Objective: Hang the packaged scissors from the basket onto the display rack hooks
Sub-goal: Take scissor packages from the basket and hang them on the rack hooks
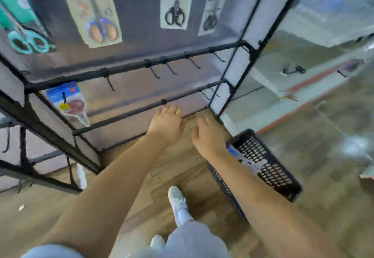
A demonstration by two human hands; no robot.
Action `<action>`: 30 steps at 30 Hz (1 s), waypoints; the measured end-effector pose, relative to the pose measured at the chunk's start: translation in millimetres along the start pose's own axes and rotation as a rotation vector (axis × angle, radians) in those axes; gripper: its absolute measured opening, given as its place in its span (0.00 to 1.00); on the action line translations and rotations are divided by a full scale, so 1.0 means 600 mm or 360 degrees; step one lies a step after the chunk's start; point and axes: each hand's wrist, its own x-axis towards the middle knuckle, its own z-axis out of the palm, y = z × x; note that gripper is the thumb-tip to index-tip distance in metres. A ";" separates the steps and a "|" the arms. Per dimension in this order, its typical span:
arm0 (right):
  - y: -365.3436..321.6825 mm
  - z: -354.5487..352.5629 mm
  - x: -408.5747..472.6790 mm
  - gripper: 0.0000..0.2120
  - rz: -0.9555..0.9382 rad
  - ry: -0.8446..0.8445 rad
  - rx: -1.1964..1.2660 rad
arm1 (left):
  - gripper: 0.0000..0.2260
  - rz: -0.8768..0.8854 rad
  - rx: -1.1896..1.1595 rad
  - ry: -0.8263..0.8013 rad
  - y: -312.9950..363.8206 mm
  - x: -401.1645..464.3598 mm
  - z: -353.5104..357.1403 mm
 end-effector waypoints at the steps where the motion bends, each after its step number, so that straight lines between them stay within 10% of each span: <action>1: 0.032 -0.009 -0.019 0.13 0.0090 0.0019 0.0032 | 0.17 0.0090 0.0014 -0.0005 0.036 0.006 0.001; 13: 0.410 -0.078 -0.182 0.22 0.0929 0.0054 0.0166 | 0.15 0.0847 0.0243 -0.0479 0.430 0.089 0.158; 30: 0.829 0.078 -0.241 0.21 0.1486 -0.0288 0.0402 | 0.14 0.0685 0.0275 -0.1019 0.613 0.282 0.475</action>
